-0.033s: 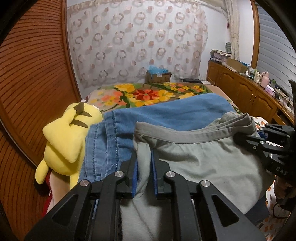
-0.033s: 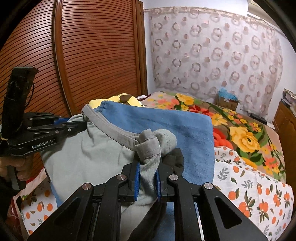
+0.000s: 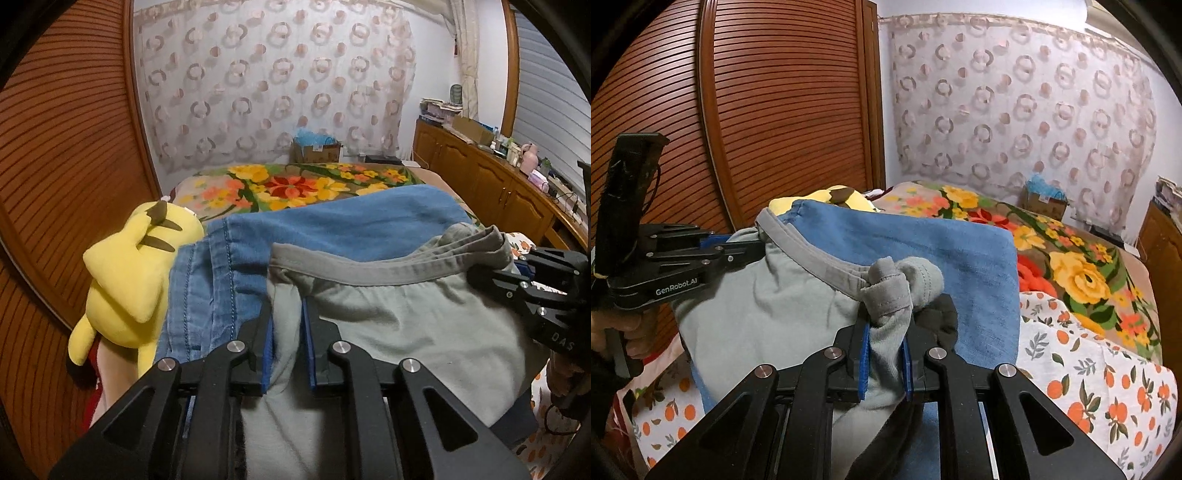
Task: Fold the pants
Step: 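Lift the garment with both grippers and carry it onto the blue jeans pile, then lower the garment onto the pile and open both grippers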
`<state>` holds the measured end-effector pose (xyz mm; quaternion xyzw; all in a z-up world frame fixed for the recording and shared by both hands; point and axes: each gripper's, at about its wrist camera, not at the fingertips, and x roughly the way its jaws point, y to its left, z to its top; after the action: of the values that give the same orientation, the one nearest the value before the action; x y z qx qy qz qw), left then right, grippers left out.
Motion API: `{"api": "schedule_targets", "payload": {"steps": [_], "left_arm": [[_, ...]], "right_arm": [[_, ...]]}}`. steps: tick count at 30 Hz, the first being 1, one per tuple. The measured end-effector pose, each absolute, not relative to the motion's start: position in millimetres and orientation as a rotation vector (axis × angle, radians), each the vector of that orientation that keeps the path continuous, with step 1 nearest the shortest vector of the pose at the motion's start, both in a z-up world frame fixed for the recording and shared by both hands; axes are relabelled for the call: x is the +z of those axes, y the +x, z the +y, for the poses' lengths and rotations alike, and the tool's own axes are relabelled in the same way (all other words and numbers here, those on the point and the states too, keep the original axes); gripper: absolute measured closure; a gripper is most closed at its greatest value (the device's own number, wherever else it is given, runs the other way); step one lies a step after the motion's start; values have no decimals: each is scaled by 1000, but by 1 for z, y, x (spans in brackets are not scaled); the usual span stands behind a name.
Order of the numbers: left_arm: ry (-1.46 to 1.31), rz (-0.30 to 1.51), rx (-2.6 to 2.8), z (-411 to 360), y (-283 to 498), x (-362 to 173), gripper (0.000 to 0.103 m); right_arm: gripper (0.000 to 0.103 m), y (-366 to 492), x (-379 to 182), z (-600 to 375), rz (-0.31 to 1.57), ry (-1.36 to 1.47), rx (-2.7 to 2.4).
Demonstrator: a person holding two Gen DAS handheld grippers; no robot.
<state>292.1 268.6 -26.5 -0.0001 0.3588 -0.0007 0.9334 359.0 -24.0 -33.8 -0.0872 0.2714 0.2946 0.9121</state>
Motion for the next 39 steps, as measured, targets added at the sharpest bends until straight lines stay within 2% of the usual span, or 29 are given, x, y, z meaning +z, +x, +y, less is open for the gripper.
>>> {"api": "schedule_targets", "payload": {"steps": [14, 24, 27, 32, 39], "left_arm": [[-36, 649, -6, 282, 269, 5, 82], [49, 806, -75, 260, 315, -20, 82], [49, 841, -58, 266, 324, -27, 82], [44, 857, -52, 269, 328, -32, 82], [33, 840, -48, 271, 323, -31, 82]], "right_arm": [[89, 362, -40, -18, 567, -178, 605], [89, 365, -38, -18, 581, -167, 608], [86, 367, -37, -22, 591, -153, 614], [75, 367, -30, -28, 579, -143, 599], [74, 349, -13, -28, 493, -124, 609]]}}
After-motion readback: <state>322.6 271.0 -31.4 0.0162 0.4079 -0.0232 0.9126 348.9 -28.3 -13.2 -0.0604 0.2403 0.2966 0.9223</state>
